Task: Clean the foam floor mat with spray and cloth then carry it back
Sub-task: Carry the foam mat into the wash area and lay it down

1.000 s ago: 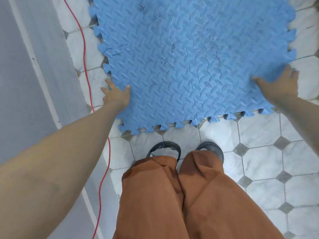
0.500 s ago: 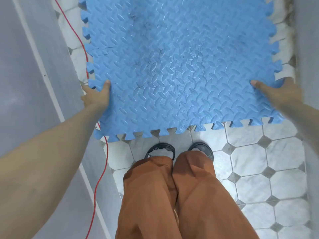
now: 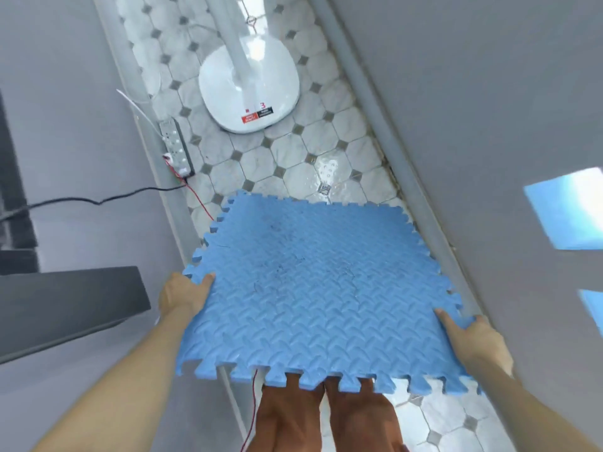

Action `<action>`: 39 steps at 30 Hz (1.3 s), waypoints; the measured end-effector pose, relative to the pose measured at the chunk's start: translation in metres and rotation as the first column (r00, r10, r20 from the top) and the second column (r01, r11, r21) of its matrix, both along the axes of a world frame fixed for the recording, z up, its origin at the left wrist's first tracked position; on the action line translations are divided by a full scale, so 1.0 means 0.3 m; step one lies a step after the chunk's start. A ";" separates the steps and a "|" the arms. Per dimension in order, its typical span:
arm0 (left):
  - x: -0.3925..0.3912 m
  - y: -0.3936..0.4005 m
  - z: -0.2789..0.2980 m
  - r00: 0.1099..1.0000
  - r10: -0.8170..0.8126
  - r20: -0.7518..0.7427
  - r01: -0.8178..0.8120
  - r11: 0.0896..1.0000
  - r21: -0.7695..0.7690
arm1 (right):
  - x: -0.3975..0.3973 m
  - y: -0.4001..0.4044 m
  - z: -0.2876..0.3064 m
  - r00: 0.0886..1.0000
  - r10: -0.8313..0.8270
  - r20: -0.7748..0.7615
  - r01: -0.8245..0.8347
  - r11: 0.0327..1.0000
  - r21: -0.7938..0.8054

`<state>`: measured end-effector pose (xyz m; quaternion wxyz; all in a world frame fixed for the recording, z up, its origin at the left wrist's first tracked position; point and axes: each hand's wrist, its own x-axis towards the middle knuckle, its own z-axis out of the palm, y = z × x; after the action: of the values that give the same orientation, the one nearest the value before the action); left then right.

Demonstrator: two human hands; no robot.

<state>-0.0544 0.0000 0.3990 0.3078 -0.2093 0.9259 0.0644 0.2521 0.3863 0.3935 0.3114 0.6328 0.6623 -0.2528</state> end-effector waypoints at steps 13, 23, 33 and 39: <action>0.143 0.277 0.684 0.730 -0.672 0.126 0.666 0.741 0.089 | 0.599 -0.372 0.807 0.858 -0.513 -0.003 0.513 0.858 0.034; 0.594 0.752 0.826 0.062 -0.989 0.133 0.986 0.081 0.143 | 1.134 -0.901 1.081 0.361 -0.933 0.011 0.932 0.361 0.041; 1.532 1.002 0.943 -0.607 -0.792 0.066 0.782 -0.581 0.226 | 1.646 -1.646 1.039 -0.249 -0.968 -0.037 0.955 -0.252 0.157; 2.005 1.047 0.988 -0.798 -0.602 0.030 0.595 -0.777 0.208 | 1.666 -1.707 1.222 -0.440 -0.888 -0.129 0.872 -0.457 0.173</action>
<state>0.5470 0.3143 0.6955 0.2589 0.8052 0.4580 -0.2737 0.7518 -0.1257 0.7600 -0.0898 0.9316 -0.1795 -0.3031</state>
